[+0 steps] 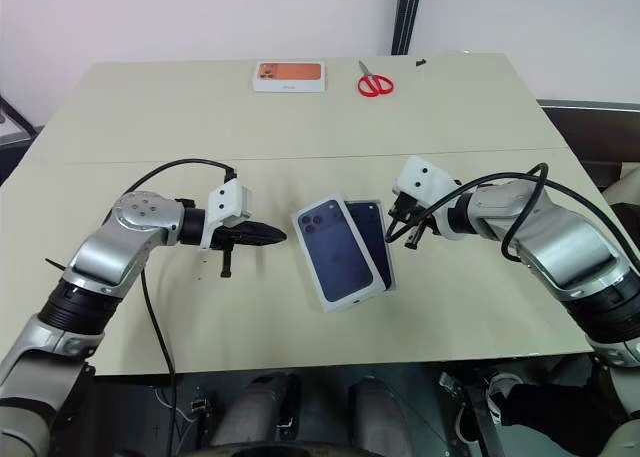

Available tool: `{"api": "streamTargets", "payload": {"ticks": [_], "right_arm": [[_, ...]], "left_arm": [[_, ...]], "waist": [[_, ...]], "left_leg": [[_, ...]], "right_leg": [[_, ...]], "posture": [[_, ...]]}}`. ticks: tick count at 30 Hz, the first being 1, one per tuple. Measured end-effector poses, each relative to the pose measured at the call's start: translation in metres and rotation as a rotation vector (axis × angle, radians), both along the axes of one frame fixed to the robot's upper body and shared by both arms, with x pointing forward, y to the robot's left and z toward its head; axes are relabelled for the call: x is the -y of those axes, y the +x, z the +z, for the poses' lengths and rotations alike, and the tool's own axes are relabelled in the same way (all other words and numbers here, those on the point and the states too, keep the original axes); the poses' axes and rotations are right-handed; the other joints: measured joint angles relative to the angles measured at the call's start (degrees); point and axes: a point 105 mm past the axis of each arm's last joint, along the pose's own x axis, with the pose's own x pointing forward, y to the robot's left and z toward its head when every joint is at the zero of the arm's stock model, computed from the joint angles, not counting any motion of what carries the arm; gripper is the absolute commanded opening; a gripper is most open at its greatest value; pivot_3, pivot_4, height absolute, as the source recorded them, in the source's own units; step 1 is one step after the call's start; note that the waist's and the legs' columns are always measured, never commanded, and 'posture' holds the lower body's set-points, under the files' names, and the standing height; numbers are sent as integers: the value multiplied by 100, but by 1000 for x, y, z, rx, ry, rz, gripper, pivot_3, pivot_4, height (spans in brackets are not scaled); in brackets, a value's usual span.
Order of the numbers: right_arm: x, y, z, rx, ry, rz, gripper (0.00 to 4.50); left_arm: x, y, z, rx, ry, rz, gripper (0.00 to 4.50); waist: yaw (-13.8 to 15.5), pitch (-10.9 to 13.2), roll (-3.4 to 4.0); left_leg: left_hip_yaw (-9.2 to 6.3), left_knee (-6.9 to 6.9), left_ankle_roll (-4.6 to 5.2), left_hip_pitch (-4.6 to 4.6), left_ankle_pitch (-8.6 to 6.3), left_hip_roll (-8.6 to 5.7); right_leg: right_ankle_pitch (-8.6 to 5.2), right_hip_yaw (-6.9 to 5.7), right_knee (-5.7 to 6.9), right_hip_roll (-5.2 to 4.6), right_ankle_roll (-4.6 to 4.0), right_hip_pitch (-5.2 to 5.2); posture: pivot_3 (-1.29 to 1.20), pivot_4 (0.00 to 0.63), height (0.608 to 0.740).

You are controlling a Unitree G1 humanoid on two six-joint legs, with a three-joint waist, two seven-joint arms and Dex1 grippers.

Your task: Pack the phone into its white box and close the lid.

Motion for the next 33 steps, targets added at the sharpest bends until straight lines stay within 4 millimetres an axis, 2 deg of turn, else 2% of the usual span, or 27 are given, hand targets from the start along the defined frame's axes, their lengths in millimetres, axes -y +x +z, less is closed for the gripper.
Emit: {"api": "streamTargets", "payload": {"ticks": [4, 9, 14, 18, 26, 33], "right_arm": [[-8, -5, -8, -2, -30, 61, 53], [-18, -9, -17, -12, -60, 110, 53], [-25, -13, -21, -18, -66, 131, 53], [-24, -15, -26, -31, -79, 122, 53], [-17, -15, -29, -47, -103, 81, 53], [-13, -19, -33, -67, -109, 58, 53]], "left_arm": [[3, -7, -16, -28, 90, -42, 0], [6, -3, -40, 0, 209, -37, 0], [31, 4, -32, 38, 148, -31, 0], [43, 7, -31, 51, 112, -8, 0], [55, 23, -26, 87, 40, 85, 0], [60, 24, -21, 95, -3, 96, 0]], "waist": [[-1, 0, 0], [12, 0, 0], [10, 0, -1], [4, 0, -1], [15, 0, -1], [10, 0, -1]], "left_leg": [[0, 0, 0, 0, 0, 0], [0, 1, 0, 0, 0, -1], [-1, 4, 0, 0, 0, -1], [-1, 4, 0, 0, 0, -1], [-1, 9, -1, 0, 1, -1], [0, 9, -2, 0, 1, -1]], "right_leg": [[0, 0, 0, 0, 0, 0], [0, -1, 1, 1, 0, 1], [0, -1, 2, 0, 0, 2], [0, -1, 6, 1, 0, 0], [0, -1, 11, 1, 0, 0], [0, -1, 13, 1, 0, -1]], "posture": [[0, 150, 740], [0, 150, 740], [0, 150, 740], [0, 150, 740], [0, 150, 740], [0, 150, 740]]}}
